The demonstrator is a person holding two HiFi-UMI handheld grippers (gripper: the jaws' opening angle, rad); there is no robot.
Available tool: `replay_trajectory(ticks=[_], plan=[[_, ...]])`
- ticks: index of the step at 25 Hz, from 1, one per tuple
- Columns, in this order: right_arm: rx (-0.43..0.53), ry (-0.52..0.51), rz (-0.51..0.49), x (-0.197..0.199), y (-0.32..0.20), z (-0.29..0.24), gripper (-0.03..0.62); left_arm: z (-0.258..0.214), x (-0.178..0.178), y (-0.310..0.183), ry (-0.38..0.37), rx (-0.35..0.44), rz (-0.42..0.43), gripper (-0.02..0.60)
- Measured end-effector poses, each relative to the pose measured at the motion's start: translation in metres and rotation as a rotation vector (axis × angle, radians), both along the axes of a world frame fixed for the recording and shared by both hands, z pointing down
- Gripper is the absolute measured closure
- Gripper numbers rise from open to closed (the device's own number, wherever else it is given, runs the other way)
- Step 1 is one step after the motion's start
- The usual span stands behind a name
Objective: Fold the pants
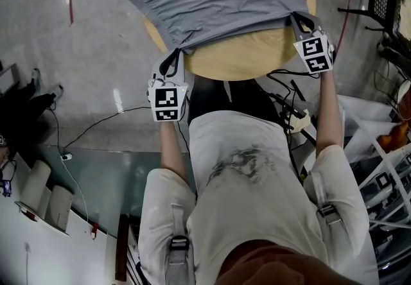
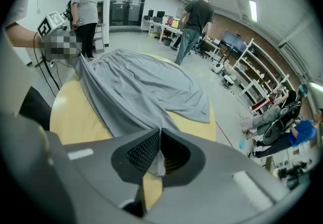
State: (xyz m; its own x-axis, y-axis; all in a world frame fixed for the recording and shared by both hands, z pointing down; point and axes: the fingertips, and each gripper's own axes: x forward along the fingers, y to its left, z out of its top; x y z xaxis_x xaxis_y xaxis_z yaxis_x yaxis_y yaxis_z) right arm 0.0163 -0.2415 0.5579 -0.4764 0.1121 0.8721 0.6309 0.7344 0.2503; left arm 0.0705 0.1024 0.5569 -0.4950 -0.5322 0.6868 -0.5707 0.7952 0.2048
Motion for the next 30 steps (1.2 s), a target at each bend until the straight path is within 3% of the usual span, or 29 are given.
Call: replay_trajectory(ticks=[30], plan=[[-0.041, -0.05, -0.186, -0.134, 0.019, -0.004, 0.574, -0.003, -0.076, 0.008, -0.011, -0.053, -0.157, 0.558]])
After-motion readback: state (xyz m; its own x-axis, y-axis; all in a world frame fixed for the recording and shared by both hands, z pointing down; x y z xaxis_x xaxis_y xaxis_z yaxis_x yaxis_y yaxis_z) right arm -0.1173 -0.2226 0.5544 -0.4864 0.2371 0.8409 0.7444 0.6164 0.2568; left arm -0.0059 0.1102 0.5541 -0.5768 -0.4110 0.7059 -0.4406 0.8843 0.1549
